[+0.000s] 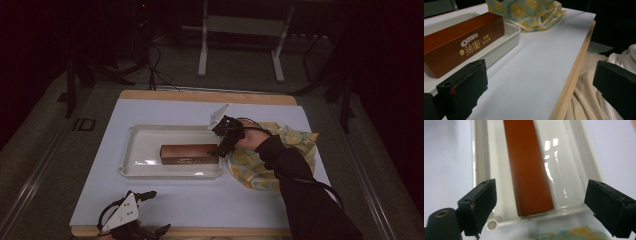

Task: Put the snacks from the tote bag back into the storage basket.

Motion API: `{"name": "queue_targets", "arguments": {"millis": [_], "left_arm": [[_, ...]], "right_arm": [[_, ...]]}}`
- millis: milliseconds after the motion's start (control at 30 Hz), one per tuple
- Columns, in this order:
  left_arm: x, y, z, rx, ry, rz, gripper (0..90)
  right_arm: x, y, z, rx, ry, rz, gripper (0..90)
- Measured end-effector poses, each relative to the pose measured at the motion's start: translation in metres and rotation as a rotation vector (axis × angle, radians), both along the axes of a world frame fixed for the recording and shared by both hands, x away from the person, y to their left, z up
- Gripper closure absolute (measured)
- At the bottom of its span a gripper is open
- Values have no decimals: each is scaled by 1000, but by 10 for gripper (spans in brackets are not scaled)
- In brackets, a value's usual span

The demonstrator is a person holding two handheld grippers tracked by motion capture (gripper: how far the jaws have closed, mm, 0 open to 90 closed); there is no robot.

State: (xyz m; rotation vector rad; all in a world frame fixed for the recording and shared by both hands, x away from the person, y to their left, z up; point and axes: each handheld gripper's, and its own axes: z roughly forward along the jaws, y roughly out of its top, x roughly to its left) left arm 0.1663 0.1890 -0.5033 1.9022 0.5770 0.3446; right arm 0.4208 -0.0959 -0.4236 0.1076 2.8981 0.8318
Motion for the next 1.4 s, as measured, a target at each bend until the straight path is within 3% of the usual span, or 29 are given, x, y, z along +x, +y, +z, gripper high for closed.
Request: {"name": "queue_targets", "arguments": {"millis": [733, 967, 1400], "left_arm": [[1, -1, 0, 4, 3, 0, 0], [2, -1, -1, 2, 5, -1, 0], [3, -3, -1, 12, 7, -5, 0]], "right_arm": [[-20, -79, 21, 188, -68, -210, 109], [-30, -109, 17, 228, -81, -282, 109], [-57, -158, 9, 314, -151, -439, 109]]}}
